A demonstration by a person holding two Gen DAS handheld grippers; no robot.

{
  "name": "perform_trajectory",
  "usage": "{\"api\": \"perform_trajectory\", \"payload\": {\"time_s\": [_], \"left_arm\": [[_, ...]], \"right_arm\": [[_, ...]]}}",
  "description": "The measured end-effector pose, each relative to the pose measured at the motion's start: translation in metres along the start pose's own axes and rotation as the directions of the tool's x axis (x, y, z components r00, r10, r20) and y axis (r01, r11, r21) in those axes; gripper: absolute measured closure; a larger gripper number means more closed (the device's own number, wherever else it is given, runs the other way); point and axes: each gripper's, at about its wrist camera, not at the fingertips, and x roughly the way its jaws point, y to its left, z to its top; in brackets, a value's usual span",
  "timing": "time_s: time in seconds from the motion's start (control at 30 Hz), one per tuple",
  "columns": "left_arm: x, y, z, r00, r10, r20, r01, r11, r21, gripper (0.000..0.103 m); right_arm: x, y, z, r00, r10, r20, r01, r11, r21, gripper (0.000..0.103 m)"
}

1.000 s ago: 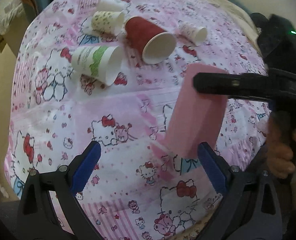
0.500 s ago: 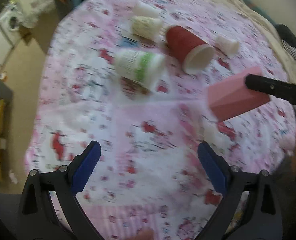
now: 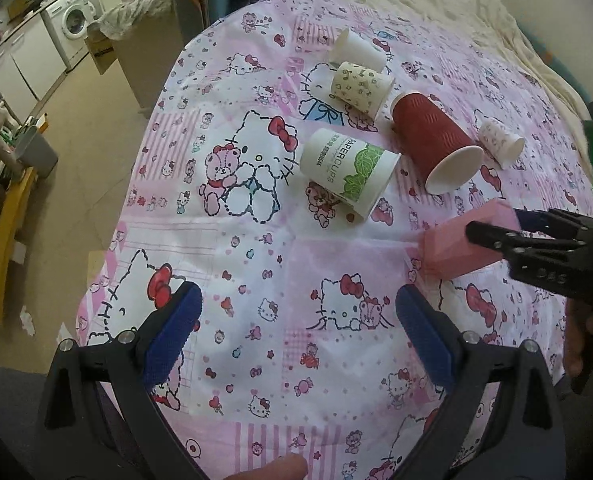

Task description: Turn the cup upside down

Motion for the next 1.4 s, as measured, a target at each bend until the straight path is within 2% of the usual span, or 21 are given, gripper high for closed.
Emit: {"api": "perform_trajectory", "payload": {"time_s": [0.13, 0.23, 0.27, 0.33, 0.4, 0.47, 0.57, 0.67, 0.73, 0.77, 0.83, 1.0, 1.1, 1.23, 1.3, 1.4], "left_arm": [[-0.002, -0.002, 0.000, 1.000, -0.007, 0.000, 0.007, 1.000, 0.005, 0.004], [-0.003, -0.003, 0.001, 1.000, -0.011, 0.007, 0.011, 1.000, 0.009, 0.003], [-0.004, -0.004, 0.000, 1.000, -0.010, 0.010, 0.010, 1.000, 0.012, 0.002], [-0.004, -0.003, -0.001, 1.000, -0.010, 0.012, 0.010, 1.000, 0.015, 0.001], [-0.006, -0.003, -0.001, 1.000, -0.014, 0.018, 0.013, 1.000, 0.007, 0.000], [-0.008, -0.001, -0.001, 0.999, -0.025, 0.025, 0.025, 1.000, -0.004, 0.000], [-0.014, 0.000, -0.001, 0.998, -0.040, 0.051, 0.041, 0.999, -0.013, 0.000], [-0.021, 0.000, -0.003, 0.995, -0.052, 0.085, 0.054, 0.998, -0.016, 0.000], [-0.028, -0.002, -0.005, 0.991, -0.066, 0.117, 0.068, 0.998, -0.009, 0.000], [-0.031, -0.002, -0.006, 0.989, -0.068, 0.133, 0.069, 0.998, -0.005, 0.000], [-0.043, -0.005, -0.008, 0.980, -0.069, 0.187, 0.068, 0.998, 0.009, 0.000], [-0.064, -0.008, -0.019, 0.954, -0.039, 0.299, 0.036, 0.999, 0.017, 0.000], [-0.074, -0.009, -0.028, 0.937, -0.038, 0.347, 0.033, 0.999, 0.021, 0.000], [-0.079, -0.016, -0.041, 0.930, -0.006, 0.368, -0.014, 0.999, 0.050, 0.000], [-0.078, -0.018, -0.047, 0.934, -0.030, 0.357, 0.010, 0.998, 0.057, 0.000], [-0.079, -0.024, -0.055, 0.929, -0.046, 0.368, 0.019, 0.997, 0.077, 0.000]], "right_arm": [[0.007, 0.006, 0.000, 1.000, -0.020, -0.002, 0.020, 0.999, -0.025, 0.046], [0.009, 0.000, 0.001, 0.999, 0.049, -0.004, -0.049, 0.998, 0.045, 0.044], [0.010, -0.002, 0.001, 0.999, 0.049, 0.000, -0.049, 0.997, 0.060, 0.044], [0.007, -0.003, 0.000, 0.999, 0.044, 0.015, -0.045, 0.997, 0.069, 0.039], [0.001, -0.004, 0.000, 0.997, 0.063, 0.033, -0.066, 0.995, 0.075, 0.025], [-0.010, -0.005, -0.001, 0.995, 0.071, 0.065, -0.076, 0.994, 0.079, 0.018], [-0.033, -0.008, -0.005, 0.990, 0.079, 0.117, -0.091, 0.990, 0.104, 0.017], [-0.064, -0.016, -0.019, 0.973, 0.102, 0.207, -0.134, 0.980, 0.150, 0.012], [-0.085, -0.021, -0.033, 0.947, 0.124, 0.295, -0.182, 0.967, 0.177, 0.009], [-0.094, -0.023, -0.040, 0.939, 0.119, 0.322, -0.190, 0.962, 0.197, 0.002], [-0.110, -0.023, -0.055, 0.929, 0.069, 0.364, -0.163, 0.958, 0.235, 0.000], [-0.134, -0.007, -0.084, 0.904, -0.100, 0.415, -0.007, 0.968, 0.249, 0.000], [-0.137, 0.005, -0.099, 0.893, -0.137, 0.429, 0.036, 0.971, 0.236, 0.000], [-0.144, 0.020, -0.119, 0.854, -0.227, 0.468, 0.119, 0.961, 0.249, 0.000], [-0.145, 0.026, -0.127, 0.833, -0.279, 0.477, 0.166, 0.950, 0.266, 0.000], [-0.143, 0.031, -0.139, 0.832, -0.283, 0.478, 0.176, 0.950, 0.256, 0.000]]}}
